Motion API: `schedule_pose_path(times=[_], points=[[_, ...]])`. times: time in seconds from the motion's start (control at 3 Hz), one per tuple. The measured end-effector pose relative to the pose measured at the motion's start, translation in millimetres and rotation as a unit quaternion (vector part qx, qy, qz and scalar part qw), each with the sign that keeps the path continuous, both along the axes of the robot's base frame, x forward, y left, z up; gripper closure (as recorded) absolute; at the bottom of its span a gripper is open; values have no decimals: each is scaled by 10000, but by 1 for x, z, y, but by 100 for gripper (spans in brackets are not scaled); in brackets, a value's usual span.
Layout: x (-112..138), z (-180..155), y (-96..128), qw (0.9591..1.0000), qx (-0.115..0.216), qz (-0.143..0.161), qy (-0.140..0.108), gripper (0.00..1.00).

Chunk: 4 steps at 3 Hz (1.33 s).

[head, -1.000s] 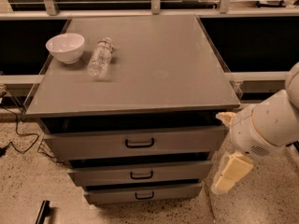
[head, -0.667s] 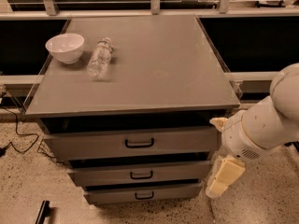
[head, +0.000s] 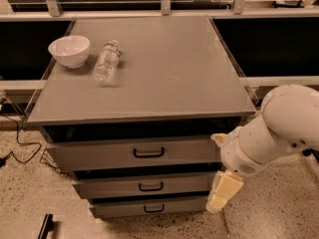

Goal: Open top drawer

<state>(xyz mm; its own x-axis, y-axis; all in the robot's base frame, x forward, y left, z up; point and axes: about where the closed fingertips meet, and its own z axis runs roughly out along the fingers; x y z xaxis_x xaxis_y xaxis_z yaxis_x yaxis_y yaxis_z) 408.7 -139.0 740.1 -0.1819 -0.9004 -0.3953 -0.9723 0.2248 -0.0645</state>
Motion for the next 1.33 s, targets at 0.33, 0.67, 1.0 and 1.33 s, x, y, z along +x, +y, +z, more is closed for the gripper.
schedule_pose_path(times=[0.33, 0.67, 1.0, 1.33], points=[[12, -14, 10, 9998, 147, 52, -76, 0], [27, -20, 21, 9993, 298, 108, -207, 0], [42, -23, 29, 9982, 414, 203, -371, 0], [42, -23, 29, 9982, 413, 204, -371, 0]])
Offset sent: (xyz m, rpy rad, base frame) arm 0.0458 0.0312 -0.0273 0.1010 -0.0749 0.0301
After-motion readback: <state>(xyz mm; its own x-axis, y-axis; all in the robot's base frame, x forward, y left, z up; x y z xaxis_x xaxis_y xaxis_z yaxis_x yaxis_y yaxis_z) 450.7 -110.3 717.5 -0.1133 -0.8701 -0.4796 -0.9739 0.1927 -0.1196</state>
